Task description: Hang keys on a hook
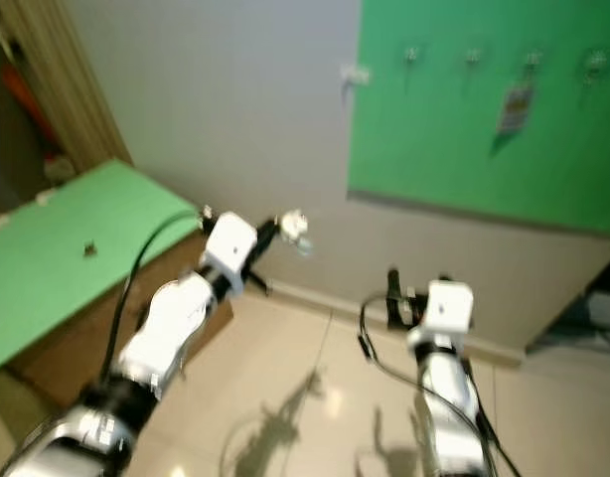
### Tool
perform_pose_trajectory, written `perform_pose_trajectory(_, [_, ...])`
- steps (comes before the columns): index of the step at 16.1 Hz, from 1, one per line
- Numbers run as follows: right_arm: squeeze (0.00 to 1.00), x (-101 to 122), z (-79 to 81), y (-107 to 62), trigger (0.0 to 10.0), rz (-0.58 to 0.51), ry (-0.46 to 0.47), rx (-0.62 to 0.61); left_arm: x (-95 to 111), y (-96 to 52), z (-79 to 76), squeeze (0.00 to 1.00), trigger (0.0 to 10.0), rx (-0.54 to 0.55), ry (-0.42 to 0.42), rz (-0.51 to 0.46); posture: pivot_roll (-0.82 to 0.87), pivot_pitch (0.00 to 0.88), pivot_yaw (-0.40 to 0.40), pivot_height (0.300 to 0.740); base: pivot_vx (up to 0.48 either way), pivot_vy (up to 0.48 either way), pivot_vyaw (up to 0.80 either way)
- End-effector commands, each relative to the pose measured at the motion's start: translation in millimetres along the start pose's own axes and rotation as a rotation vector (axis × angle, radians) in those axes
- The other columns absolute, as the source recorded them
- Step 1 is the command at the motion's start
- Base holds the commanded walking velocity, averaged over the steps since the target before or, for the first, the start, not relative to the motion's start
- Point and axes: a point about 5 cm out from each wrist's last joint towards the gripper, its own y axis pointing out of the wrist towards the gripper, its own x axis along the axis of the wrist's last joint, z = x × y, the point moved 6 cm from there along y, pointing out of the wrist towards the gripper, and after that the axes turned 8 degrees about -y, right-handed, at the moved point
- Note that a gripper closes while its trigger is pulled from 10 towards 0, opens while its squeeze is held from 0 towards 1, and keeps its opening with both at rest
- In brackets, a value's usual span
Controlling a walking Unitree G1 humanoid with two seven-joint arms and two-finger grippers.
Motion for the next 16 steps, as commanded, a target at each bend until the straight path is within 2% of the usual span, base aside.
perform_pose_trajectory(1, [0.0,0,4.4,0.6,10.0,0.003,-0.002,0.012,-5,-0.6,-0.5,0.0,0.0,-0.012,0.008,0.024,-0.13,0.0,0.054,0.74,0.45,0.0,-0.74])
perform_pose_trajectory(8, [0.0,-5,2.3,0.0,10.0,0.016,-0.004,-0.003,-1,6.5,-20.3,0.0,0.0,-0.127,0.054,0.024,-0.13,0.0,0.069,0.74,0.474,0.0,-0.75])
perform_pose_trajectory(9, [0.0,-4,2.8,0.2,10.0,0.016,-0.009,-0.004,0,7.0,-24.1,0.0,0.0,-0.147,0.057,0.024,-0.13,0.0,0.07,0.74,0.48,0.0,0.0])
perform_pose_trajectory(10, [0.0,-4,3.2,0.3,10.0,0.014,-0.013,-0.002,1,7.0,-26.6,0.0,0.0,-0.161,0.047,0.022,-0.13,0.0,0.072,0.74,0.48,0.0,0.0])
perform_pose_trajectory(11, [0.0,-3,5.7,0.9,10.0,0.01,-0.014,0.014,6,8.5,-34.0,0.0,0.0,-0.207,-0.028,0.016,-0.14,0.0,0.071,0.74,0.48,0.0,0.0])
perform_pose_trajectory(13, [0.0,-3,6.0,0.3,10.0,0.009,-0.017,0.018,14,9.8,-38.2,0.0,0.0,-0.247,-0.037,0.005,-0.13,0.0,0.066,0.74,0.24,0.0,0.0])
perform_pose_trajectory(14, [0.0,-5,6.0,-1.7,10.0,0.016,-0.017,0.024,31,14.6,-35.8,0.0,0.0,-0.272,-0.077,-0.016,-0.14,0.0,0.063,0.74,0.0,0.0,0.0])
perform_pose_trajectory(15, [0.0,-6,6.4,-2.7,10.0,0.017,-0.018,0.028,40,18.1,-31.1,0.0,0.0,-0.266,-0.083,-0.028,-0.14,0.0,0.062,0.74,0.0,0.0,0.0])
perform_pose_trajectory(16, [0.0,-7,7.4,-4.2,10.0,0.022,-0.016,0.034,51,23.9,-17.7,0.0,0.0,-0.262,-0.045,-0.018,-0.14,0.0,0.059,0.74,0.0,0.0,0.0])
